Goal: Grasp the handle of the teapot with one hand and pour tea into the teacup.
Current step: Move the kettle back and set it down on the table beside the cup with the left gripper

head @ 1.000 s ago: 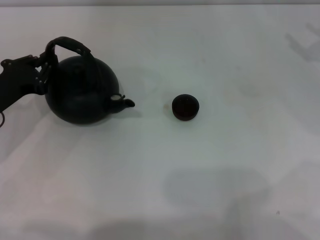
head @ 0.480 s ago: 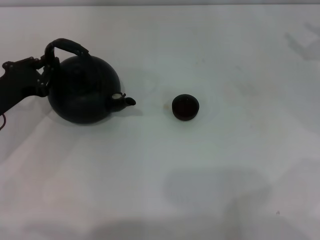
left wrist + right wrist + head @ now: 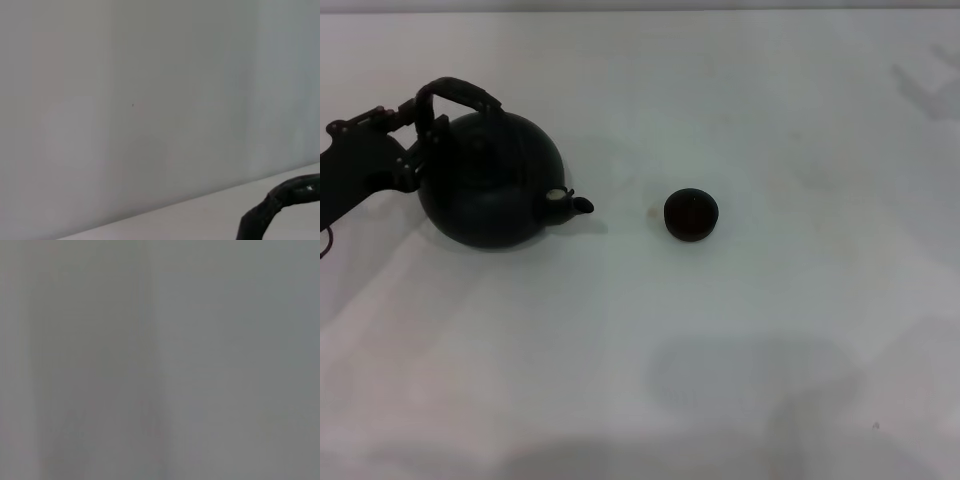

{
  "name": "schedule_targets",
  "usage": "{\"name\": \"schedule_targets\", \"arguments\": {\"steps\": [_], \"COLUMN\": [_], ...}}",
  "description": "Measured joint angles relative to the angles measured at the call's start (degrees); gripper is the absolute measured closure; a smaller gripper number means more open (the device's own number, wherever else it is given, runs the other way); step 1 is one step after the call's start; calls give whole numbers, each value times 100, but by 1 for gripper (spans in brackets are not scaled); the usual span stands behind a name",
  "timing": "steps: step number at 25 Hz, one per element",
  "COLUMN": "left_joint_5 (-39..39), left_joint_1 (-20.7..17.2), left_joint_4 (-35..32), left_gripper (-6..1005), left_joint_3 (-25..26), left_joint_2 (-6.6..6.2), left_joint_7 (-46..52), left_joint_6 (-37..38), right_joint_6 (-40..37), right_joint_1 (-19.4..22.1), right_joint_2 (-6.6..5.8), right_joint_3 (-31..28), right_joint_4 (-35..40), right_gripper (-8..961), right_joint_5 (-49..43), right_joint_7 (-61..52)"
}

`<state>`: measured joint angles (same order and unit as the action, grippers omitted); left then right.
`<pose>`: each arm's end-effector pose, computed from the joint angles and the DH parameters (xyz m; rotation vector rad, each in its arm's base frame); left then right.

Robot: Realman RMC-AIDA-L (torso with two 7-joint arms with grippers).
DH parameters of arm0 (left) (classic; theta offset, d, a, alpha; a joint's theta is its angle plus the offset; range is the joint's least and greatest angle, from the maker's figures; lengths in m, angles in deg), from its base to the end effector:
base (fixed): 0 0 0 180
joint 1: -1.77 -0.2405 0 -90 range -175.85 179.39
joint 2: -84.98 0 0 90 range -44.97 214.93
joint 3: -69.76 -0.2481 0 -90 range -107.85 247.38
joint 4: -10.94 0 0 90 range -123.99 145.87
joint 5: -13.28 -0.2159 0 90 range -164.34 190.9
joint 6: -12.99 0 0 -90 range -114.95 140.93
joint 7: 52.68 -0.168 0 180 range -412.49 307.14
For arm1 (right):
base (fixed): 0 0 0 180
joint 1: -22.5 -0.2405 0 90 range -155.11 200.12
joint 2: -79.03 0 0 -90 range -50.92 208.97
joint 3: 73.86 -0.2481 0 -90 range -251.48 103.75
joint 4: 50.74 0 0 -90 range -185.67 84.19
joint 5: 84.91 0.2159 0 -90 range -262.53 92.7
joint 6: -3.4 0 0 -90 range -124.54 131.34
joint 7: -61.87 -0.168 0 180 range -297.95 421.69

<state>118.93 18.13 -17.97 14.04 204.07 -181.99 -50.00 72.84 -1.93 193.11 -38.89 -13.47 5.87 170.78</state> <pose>-0.3330 0.3344 -0.0121 -2.1315 -0.5920 -0.6112 0.3115 0.3889 0.0941 -2.0148 0.6126 0.7537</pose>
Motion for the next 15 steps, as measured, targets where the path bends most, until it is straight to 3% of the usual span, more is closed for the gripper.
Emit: {"name": "schedule_targets", "arguments": {"steps": [7,15], "left_joint_5": [313,447], "left_joint_1": [8,-67], "left_joint_4": [112,160], "left_gripper": [422,338], "left_joint_3": [8,-7], "left_joint_2": [3,1], "left_joint_7": [-207,-547], "left_joint_6": [16,-383], "right_joint_6": [-19,-20], "right_joint_1": [0,8], "right_joint_2": [0,0], "right_joint_3": [0,0], "right_joint_4": [0,12], "right_gripper": [169,169], "right_joint_5": [0,0], "right_joint_7": [7,3]}}
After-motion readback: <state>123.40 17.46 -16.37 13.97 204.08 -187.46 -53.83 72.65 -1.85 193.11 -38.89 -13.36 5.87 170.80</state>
